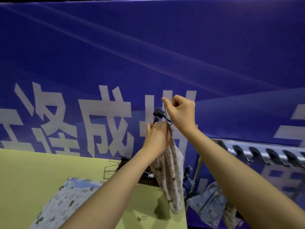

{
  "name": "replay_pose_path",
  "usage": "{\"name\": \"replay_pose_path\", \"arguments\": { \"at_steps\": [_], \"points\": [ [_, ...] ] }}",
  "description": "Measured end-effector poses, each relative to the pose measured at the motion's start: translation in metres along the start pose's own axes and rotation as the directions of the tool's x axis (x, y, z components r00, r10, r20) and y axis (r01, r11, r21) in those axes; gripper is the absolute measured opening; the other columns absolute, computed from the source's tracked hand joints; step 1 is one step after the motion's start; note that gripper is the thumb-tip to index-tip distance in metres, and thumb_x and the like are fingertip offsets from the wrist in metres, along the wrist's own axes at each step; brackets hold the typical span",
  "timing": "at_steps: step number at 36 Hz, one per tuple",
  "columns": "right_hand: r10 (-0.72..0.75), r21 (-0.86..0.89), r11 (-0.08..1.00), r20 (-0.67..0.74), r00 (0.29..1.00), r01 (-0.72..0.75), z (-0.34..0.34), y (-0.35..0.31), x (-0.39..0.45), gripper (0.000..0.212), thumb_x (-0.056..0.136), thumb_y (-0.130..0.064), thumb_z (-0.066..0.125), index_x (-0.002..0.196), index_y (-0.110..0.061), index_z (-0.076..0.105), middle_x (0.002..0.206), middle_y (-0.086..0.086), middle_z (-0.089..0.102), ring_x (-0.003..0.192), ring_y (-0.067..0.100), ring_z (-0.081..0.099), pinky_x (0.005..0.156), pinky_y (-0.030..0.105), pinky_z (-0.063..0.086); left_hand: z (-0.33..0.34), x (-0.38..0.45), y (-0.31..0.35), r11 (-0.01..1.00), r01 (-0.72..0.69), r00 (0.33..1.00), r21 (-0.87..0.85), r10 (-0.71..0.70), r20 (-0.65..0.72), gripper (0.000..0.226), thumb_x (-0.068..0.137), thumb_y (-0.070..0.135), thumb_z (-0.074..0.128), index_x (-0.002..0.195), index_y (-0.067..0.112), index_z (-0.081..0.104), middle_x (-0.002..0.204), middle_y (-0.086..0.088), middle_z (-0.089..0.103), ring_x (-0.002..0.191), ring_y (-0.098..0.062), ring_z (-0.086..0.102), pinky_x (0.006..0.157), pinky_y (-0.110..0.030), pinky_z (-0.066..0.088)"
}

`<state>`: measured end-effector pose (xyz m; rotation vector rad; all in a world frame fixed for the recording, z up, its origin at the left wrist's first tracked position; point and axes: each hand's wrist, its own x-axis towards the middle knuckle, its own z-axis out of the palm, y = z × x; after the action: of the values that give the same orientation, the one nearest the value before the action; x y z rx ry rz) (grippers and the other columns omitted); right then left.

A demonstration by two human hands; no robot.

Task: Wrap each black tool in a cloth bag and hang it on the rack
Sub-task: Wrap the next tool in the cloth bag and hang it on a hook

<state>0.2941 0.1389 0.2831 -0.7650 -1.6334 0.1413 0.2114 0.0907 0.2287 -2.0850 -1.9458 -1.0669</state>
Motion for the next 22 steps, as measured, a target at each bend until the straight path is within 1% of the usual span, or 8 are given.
{"name": "replay_pose_path", "arguments": {
  "at_steps": [2, 5, 9, 11, 14, 17, 19, 22],
  "points": [
    [0.005, -0.023, 1.000, 0.024, 1.000, -0.004, -0.022, 0.011, -0.004, 0.055, 0.087, -0.027, 0.067, 0.050, -0.024, 0.027, 0.043, -0.008, 0.030, 0.043, 0.009, 0.027, 0.048, 0.034, 0.033, 0.010, -0.007, 0.018, 0.998, -0.008, 1.000, -0.058, 0.009, 0.025, 0.021, 0.099, 0.024, 0.038, 0.093, 0.009, 0.052, 0.089, -0.006, 0.055, 0.092, -0.023, 0.041, 0.081, -0.032, 0.029],
    [0.081, -0.043, 0.996, 0.045, 0.996, -0.079, -0.065, 0.039, -0.013, 0.052, 0.086, -0.029, 0.068, 0.051, -0.017, 0.032, 0.044, -0.003, 0.033, 0.047, 0.014, 0.030, 0.049, 0.038, 0.038, 0.038, -0.016, 0.058, 0.989, 0.021, 0.997, -0.146, -0.011, 0.072, 0.027, 0.100, 0.029, 0.037, 0.092, 0.010, 0.054, 0.092, -0.009, 0.060, 0.096, -0.026, 0.045, 0.089, -0.035, 0.033],
    [0.186, 0.005, 0.982, 0.050, 0.981, -0.186, -0.107, 0.068, -0.033, 0.052, 0.083, -0.024, 0.071, 0.052, -0.004, 0.033, 0.047, 0.011, 0.033, 0.052, 0.013, 0.026, 0.050, 0.033, 0.032, 0.076, -0.023, 0.096, 0.996, 0.040, 0.991, -0.083, -0.029, 0.133, 0.026, 0.100, 0.022, 0.036, 0.096, 0.008, 0.058, 0.100, -0.010, 0.061, 0.104, -0.028, 0.045, 0.089, -0.036, 0.031],
    [0.199, 0.018, 0.980, 0.052, 0.979, -0.200, -0.129, 0.080, -0.042, 0.052, 0.082, -0.020, 0.072, 0.052, -0.004, 0.032, 0.047, 0.004, 0.027, 0.051, 0.012, 0.021, 0.049, 0.024, 0.028, 0.099, -0.031, 0.106, 0.998, -0.029, 0.991, -0.049, 0.036, 0.130, 0.025, 0.099, 0.022, 0.038, 0.091, 0.011, 0.059, 0.099, -0.008, 0.061, 0.105, -0.027, 0.050, 0.089, -0.035, 0.028],
    [0.226, 0.017, 0.974, 0.056, 0.973, -0.227, -0.161, 0.097, -0.052, 0.053, 0.081, -0.021, 0.073, 0.052, -0.004, 0.033, 0.048, 0.003, 0.027, 0.053, 0.014, 0.022, 0.052, 0.029, 0.029, 0.131, -0.047, 0.121, 0.995, -0.091, 0.981, -0.046, 0.098, 0.167, 0.028, 0.098, 0.025, 0.038, 0.093, 0.011, 0.062, 0.101, -0.007, 0.064, 0.110, -0.023, 0.053, 0.095, -0.031, 0.022],
    [0.259, 0.020, 0.965, 0.037, 0.965, -0.260, -0.186, 0.110, -0.059, 0.055, 0.081, -0.020, 0.074, 0.050, -0.013, 0.029, 0.045, -0.001, 0.026, 0.050, 0.012, 0.021, 0.052, 0.027, 0.029, 0.151, -0.058, 0.133, 0.990, -0.136, 0.974, -0.026, 0.139, 0.177, 0.032, 0.098, 0.027, 0.038, 0.100, 0.012, 0.066, 0.110, -0.005, 0.067, 0.122, -0.018, 0.052, 0.107, -0.030, 0.012],
    [0.263, 0.011, 0.965, 0.036, 0.964, -0.264, -0.201, 0.119, -0.064, 0.056, 0.080, -0.019, 0.075, 0.049, -0.015, 0.028, 0.045, -0.003, 0.026, 0.049, 0.012, 0.021, 0.051, 0.025, 0.030, 0.162, -0.065, 0.144, 0.992, -0.127, 0.971, 0.019, 0.120, 0.208, 0.032, 0.099, 0.028, 0.039, 0.104, 0.013, 0.066, 0.113, -0.004, 0.067, 0.118, -0.017, 0.054, 0.112, -0.028, 0.006],
    [0.267, -0.010, 0.964, 0.038, 0.963, -0.267, -0.219, 0.129, -0.073, 0.051, 0.080, -0.018, 0.075, 0.051, -0.010, 0.033, 0.045, -0.001, 0.028, 0.049, 0.012, 0.022, 0.050, 0.023, 0.033, 0.178, -0.072, 0.160, 0.993, -0.102, 0.964, 0.063, 0.084, 0.251, 0.036, 0.100, 0.032, 0.036, 0.106, 0.014, 0.067, 0.112, -0.002, 0.067, 0.113, -0.016, 0.057, 0.115, -0.027, 0.002]
  ]
}}
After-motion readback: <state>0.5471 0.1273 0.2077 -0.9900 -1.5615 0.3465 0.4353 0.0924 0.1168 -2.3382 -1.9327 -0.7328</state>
